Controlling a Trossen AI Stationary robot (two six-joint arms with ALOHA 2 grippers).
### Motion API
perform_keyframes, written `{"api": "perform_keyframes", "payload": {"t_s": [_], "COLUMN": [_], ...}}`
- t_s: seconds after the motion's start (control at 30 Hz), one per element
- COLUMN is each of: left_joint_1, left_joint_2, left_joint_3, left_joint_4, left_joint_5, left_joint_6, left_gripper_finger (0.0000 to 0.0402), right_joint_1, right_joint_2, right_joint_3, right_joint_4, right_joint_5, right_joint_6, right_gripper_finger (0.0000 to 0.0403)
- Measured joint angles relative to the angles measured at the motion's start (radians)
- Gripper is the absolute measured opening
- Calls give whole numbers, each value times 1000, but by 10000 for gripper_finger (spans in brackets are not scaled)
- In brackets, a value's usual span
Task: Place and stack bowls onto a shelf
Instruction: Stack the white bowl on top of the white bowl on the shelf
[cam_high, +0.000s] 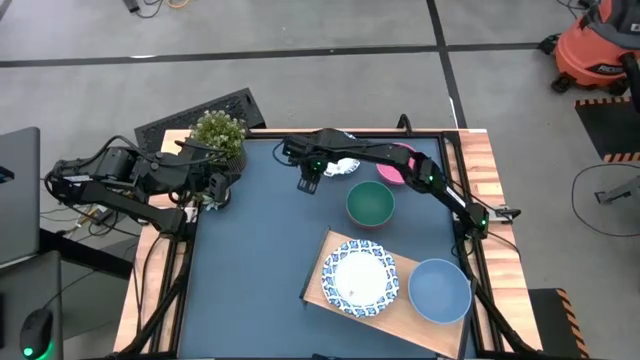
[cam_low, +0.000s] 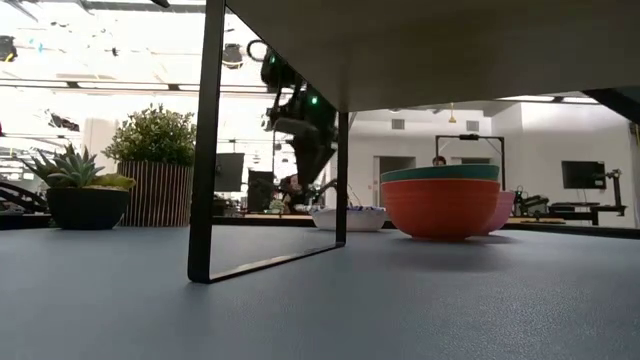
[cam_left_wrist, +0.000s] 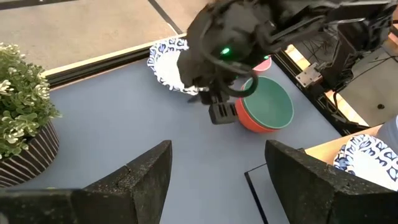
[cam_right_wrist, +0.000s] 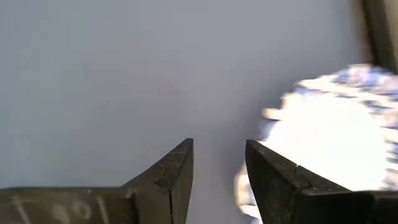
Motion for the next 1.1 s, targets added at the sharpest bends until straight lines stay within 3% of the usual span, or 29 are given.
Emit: {"api": "perform_keyframes", "payload": {"t_s": [0.13,0.53,0.67,0.8,0.93,1.1], "left_joint_1": [0,0,0,0,0,0], "left_joint_2": [0,0,0,0,0,0], "left_joint_3": [0,0,0,0,0,0], "left_joint_4": [1,3,3,3,3,3], "left_joint_5": [0,10,10,9,3,1], "left_joint_6": [-5,-17,-18,-18,-18,-15], "left_gripper_finger": [243,243,243,243,243,243], "right_joint_1": [-17,-64,-61,-62,-63,-49], "right_joint_2": [-13,86,111,101,101,83], "right_joint_3": [0,-13,-13,-10,-10,-2], "right_joint_4": [10,-46,-51,-60,-101,-129], "right_joint_5": [34,-39,20,21,19,-1], "right_joint_6": [40,87,88,98,97,84], "right_gripper_finger": [171,186,177,127,32,21]}}
